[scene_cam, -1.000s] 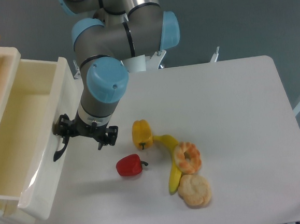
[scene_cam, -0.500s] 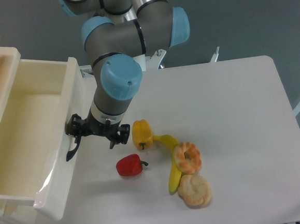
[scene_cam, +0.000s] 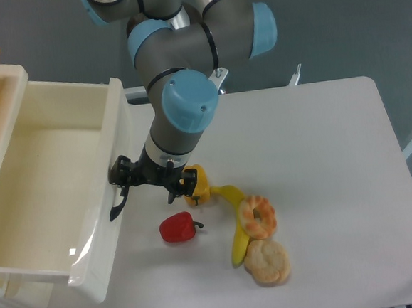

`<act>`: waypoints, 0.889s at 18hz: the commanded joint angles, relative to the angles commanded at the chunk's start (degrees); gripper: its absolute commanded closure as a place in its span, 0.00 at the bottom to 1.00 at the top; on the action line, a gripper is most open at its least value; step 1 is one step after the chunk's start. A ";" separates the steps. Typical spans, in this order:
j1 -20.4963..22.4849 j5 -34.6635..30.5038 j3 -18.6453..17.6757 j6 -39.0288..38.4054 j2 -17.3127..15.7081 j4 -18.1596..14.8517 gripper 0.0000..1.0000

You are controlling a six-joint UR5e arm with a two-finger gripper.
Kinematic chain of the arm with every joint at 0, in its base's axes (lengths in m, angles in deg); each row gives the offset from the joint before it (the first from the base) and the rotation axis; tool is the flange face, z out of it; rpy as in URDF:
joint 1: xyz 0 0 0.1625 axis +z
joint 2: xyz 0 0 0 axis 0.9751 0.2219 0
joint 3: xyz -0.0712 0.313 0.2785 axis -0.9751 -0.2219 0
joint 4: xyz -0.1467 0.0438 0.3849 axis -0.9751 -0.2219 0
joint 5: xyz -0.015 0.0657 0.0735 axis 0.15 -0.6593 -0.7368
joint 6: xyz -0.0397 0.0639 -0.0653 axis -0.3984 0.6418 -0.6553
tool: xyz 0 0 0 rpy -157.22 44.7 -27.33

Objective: Slide the top white drawer open
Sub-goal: 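Continue pulling the drawer out to full extension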

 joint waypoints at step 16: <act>2.72 5.36 -0.09 0.00 0.00 -4.22 0.00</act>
